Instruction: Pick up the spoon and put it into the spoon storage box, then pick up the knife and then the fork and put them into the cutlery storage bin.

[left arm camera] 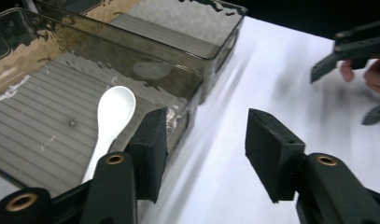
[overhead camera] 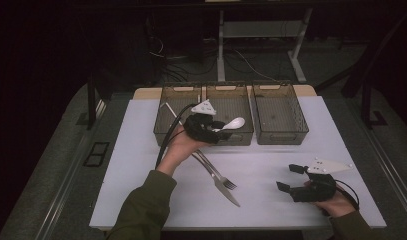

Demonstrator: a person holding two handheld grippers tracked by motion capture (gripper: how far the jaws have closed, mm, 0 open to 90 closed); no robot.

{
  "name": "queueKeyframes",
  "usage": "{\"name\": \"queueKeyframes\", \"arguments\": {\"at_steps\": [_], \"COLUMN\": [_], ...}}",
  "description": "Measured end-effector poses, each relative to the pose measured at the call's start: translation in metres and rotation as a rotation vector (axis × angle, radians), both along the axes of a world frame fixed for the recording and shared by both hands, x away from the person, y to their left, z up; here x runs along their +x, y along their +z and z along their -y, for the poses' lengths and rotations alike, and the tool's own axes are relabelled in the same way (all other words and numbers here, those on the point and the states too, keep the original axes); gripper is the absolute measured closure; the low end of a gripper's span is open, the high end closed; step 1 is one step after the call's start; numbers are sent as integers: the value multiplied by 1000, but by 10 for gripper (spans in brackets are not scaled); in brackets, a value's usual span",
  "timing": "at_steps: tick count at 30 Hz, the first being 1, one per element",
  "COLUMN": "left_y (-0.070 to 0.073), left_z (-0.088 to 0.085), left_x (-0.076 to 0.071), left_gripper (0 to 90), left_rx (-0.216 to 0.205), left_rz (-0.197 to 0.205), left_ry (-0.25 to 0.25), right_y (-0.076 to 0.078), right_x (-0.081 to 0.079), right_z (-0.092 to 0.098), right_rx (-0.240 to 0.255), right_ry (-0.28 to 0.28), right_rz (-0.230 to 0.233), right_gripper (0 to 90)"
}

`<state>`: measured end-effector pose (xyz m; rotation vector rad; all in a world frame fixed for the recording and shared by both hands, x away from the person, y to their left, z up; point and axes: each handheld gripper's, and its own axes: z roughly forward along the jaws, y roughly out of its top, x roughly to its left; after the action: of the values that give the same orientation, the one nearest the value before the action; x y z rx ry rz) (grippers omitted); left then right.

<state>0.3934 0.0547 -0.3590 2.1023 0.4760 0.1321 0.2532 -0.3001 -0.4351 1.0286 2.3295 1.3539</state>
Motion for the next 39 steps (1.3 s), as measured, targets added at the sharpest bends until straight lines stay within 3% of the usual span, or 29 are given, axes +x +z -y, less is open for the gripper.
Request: {"name": "queueKeyframes", "arguments": {"at_steps": [10,15,20,31,36,39], "left_y": [-15,-23,-34,-66,-74,-76], "left_z": [-21,-28,-36,-55,-58,-58], "left_x": [-28,-35,-32,-9,-4,-3], "left_gripper": [743,890,891,891,891,891], "left_rx": [9,42,71,156,199,198], "left_rz": [-10,-11,-21,-66,-65,-74], "left_ry": [-14,-18,10,93,111,123], "right_y": [0,0,0,-1,-1,-1], "right_x": [0,0,0,1,0,1], "right_z": [0,0,0,-1,0,0], "right_rx": [1,-1,0,-8,-6,-6], "right_ry": [-5,-3,-3,-1,-3,-4], "right_rz": [-2,0,2,-2,-4,-3], "right_gripper": [189,189,188,188,189,189]}}
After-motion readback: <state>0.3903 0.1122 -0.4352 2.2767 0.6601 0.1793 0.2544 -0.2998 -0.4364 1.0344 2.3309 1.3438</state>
